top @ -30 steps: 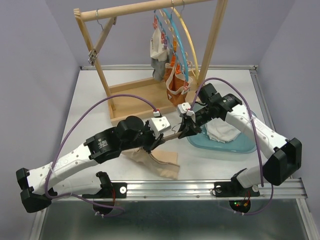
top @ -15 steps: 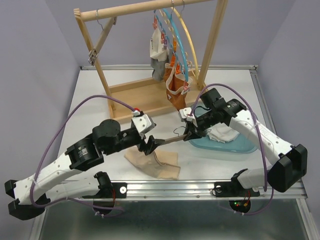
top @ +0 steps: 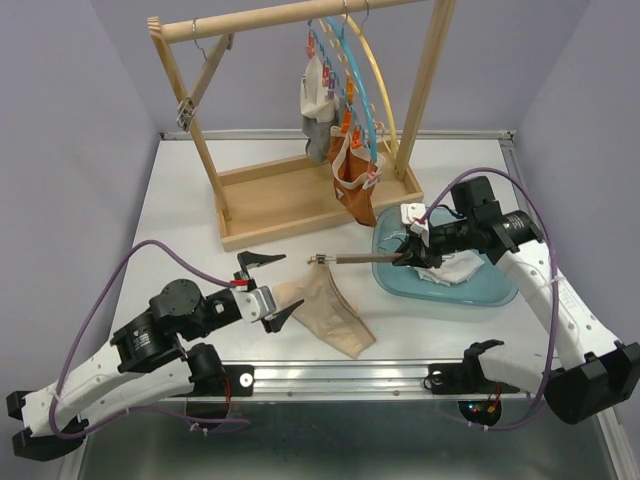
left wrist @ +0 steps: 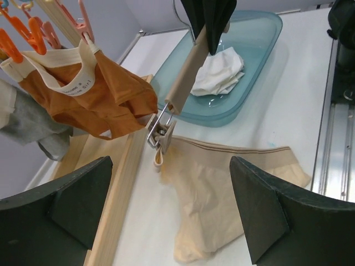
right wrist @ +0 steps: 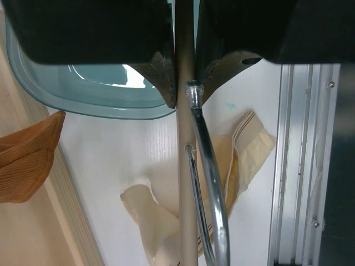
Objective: Remove the underwear clipped to the hanger
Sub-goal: Remove the underwear from the hanger.
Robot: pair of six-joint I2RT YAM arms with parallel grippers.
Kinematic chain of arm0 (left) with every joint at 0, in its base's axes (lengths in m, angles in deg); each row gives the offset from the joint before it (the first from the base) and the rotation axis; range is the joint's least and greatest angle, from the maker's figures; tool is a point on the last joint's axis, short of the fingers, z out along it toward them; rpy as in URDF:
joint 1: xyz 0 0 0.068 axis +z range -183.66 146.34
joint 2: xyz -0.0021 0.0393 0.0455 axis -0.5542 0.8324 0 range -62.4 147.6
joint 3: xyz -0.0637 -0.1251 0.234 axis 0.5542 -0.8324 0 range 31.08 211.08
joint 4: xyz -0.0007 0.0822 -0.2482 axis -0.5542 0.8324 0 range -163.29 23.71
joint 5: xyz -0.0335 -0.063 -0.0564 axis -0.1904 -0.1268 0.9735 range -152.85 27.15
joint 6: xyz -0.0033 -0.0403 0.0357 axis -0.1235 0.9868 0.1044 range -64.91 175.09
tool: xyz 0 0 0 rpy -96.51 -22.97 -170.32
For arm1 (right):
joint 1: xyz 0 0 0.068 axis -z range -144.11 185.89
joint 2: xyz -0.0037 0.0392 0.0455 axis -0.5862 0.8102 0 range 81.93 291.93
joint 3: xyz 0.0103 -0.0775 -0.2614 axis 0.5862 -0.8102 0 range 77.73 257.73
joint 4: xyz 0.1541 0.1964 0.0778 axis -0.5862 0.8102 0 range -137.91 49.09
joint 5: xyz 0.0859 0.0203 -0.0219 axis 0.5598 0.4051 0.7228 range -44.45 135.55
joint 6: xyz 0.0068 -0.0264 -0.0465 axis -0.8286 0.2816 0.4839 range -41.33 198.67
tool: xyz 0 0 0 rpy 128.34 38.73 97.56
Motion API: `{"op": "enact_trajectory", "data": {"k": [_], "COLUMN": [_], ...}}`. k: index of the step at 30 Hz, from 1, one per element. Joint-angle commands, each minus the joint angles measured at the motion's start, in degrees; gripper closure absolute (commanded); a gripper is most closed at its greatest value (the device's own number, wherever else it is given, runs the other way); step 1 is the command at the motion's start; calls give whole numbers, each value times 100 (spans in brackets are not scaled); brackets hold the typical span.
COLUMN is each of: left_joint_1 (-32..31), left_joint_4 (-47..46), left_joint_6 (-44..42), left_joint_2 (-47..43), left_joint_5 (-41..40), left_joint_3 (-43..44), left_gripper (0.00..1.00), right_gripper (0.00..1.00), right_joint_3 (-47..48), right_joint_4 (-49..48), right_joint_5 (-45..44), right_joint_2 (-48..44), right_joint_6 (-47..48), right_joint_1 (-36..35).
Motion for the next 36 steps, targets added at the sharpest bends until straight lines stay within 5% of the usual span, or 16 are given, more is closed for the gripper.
{"op": "enact_trajectory", "data": {"k": [1, 12, 25, 36], "left_joint_1": [-25, -25, -16, -7], "left_joint_4": [-465, -799, -1142, -1159], "left_joint_6": [-932, -1513, -1390, -1258], "left_joint_2": [89, 1308, 1795, 1971], "left_joint_5": [67, 769, 446, 367], "left_joint_3": [-138, 11, 125, 143], "left_gripper": [1, 4, 11, 46], "right_gripper": [99, 99, 100, 99], "right_joint_3": [-249, -504, -583, -592], "right_joint_4": [-200, -200, -200, -192], "right_joint_5": [308, 651, 730, 739], "right_joint_2": [-234, -375, -428, -445], "right_joint_6": [4, 127, 162, 171], "right_joint_1": [59, 67, 59, 59]}}
